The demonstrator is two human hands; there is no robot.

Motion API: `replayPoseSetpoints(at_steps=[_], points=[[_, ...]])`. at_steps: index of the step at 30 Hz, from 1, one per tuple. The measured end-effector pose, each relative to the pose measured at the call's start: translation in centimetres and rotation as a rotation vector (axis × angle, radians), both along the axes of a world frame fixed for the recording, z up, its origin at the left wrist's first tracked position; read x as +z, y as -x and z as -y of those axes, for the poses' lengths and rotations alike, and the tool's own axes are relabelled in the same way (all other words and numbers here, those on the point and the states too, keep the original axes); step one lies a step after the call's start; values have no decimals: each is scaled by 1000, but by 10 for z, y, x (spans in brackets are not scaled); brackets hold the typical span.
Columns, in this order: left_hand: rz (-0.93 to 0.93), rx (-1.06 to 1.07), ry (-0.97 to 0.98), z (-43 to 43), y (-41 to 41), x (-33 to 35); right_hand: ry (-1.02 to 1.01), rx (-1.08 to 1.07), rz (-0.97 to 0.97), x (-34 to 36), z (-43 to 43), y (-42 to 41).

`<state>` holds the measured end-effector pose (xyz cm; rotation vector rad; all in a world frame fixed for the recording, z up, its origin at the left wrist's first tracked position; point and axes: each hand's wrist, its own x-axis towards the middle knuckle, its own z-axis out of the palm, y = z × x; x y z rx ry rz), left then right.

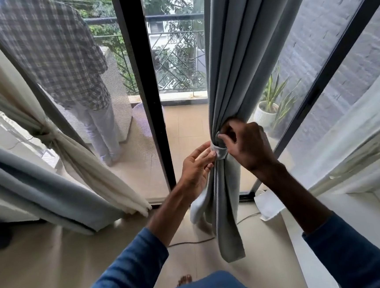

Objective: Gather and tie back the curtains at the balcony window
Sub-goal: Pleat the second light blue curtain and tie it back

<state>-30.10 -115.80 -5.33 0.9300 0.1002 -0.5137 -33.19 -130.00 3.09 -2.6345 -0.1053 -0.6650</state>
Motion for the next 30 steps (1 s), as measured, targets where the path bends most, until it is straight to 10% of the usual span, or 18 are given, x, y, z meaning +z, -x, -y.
replayPoseSetpoints(at_steps=[13,20,30], points=[[43,3,25,8,13,-3,391,-1,-492,21,-9,-17],[11,44,-23,3,4,0,238,74,-699,28,-3,-18],[33,-7,-77,1,2,-2,320,-177,-318,29,0,-4]])
